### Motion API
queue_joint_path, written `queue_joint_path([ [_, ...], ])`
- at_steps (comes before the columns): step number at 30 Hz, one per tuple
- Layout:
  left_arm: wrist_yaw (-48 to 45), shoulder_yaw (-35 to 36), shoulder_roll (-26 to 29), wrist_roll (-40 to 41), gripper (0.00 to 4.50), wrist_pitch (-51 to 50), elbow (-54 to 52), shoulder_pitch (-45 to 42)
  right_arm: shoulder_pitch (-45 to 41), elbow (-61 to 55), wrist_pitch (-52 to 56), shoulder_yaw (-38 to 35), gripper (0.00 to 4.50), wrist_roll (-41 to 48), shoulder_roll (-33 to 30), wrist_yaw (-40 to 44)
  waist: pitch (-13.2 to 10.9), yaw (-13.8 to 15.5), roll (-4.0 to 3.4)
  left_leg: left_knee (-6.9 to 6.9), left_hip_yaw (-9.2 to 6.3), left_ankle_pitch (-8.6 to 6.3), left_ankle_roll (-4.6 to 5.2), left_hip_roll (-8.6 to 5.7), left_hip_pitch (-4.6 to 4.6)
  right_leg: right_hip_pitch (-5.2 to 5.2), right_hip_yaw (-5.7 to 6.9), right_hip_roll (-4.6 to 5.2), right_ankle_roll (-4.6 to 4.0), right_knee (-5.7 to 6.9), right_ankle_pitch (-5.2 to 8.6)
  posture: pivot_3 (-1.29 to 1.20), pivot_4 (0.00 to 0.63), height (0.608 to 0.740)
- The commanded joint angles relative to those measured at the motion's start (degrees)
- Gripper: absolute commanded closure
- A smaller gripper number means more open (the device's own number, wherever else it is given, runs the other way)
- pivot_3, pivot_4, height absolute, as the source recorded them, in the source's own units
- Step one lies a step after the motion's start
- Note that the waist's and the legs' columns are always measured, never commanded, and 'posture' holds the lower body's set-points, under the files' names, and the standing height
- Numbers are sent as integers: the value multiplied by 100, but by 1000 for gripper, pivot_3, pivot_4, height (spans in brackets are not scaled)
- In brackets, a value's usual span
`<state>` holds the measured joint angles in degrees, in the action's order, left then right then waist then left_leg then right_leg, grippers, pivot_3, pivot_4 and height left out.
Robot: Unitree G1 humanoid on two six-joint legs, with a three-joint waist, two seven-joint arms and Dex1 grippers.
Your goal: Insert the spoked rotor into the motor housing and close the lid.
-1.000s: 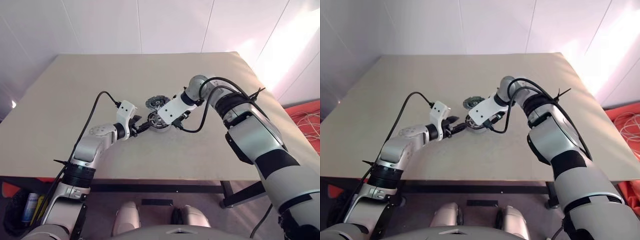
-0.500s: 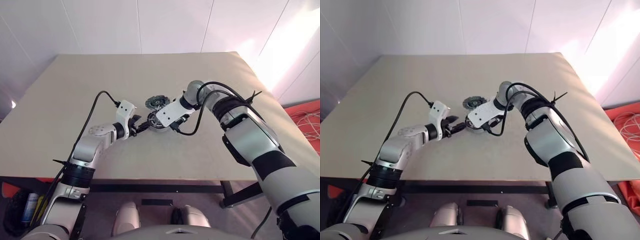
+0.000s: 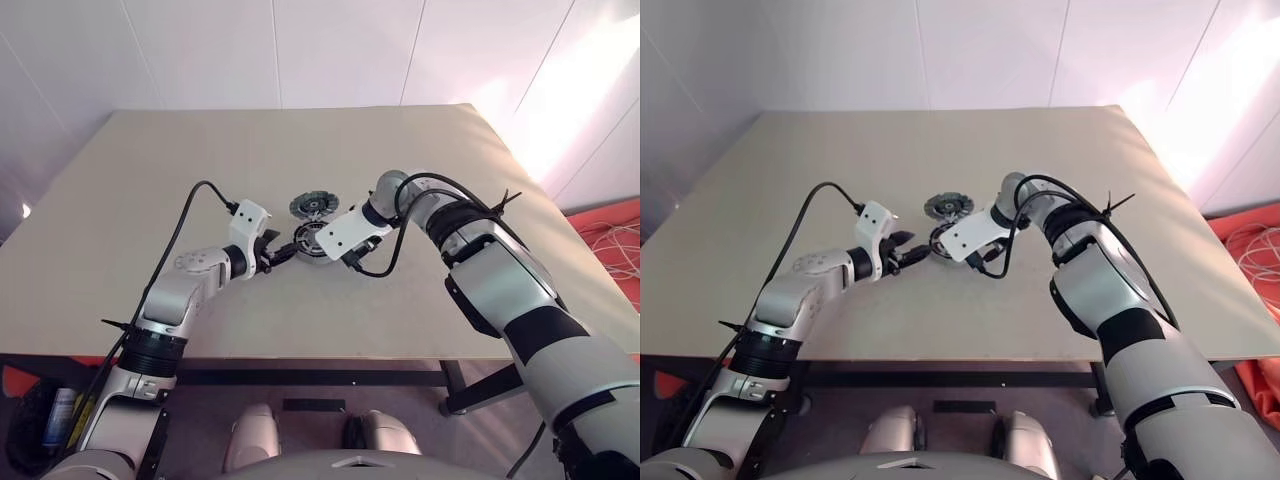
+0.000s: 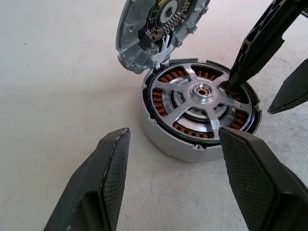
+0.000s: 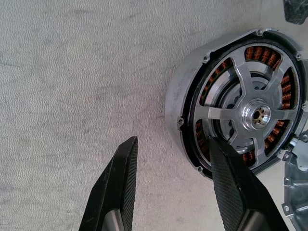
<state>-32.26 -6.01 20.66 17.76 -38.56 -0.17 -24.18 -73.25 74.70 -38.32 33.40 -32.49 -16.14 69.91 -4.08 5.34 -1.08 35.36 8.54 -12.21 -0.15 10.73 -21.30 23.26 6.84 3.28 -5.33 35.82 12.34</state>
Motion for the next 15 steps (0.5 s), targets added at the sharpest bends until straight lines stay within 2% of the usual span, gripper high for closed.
queue_joint_path([
  [1,-16,104,22,-2,1388,61,-167,-56,-23,-49,15,-25,2079,-4,-15,-36,0,0,0,0,0,0,0,0,1,0,0,0,0,1,0,0,0,740],
  [4,-11,98,-2,9,1388,46,-187,-57,-60,-45,72,-55,2780,-3,3,-172,0,1,0,0,0,1,-1,0,1,0,0,0,0,2,0,0,0,740],
  [6,-7,100,-22,23,1388,30,-201,-72,-97,-32,133,-97,3462,19,15,-256,0,6,0,0,0,0,-1,0,1,0,0,0,0,1,0,0,0,740],
  [15,-13,72,-64,11,1388,35,-207,-60,-205,-27,180,-130,3462,2,-23,-396,-1,1,-1,0,0,0,-9,0,5,-2,0,0,-2,3,-1,0,0,740],
])
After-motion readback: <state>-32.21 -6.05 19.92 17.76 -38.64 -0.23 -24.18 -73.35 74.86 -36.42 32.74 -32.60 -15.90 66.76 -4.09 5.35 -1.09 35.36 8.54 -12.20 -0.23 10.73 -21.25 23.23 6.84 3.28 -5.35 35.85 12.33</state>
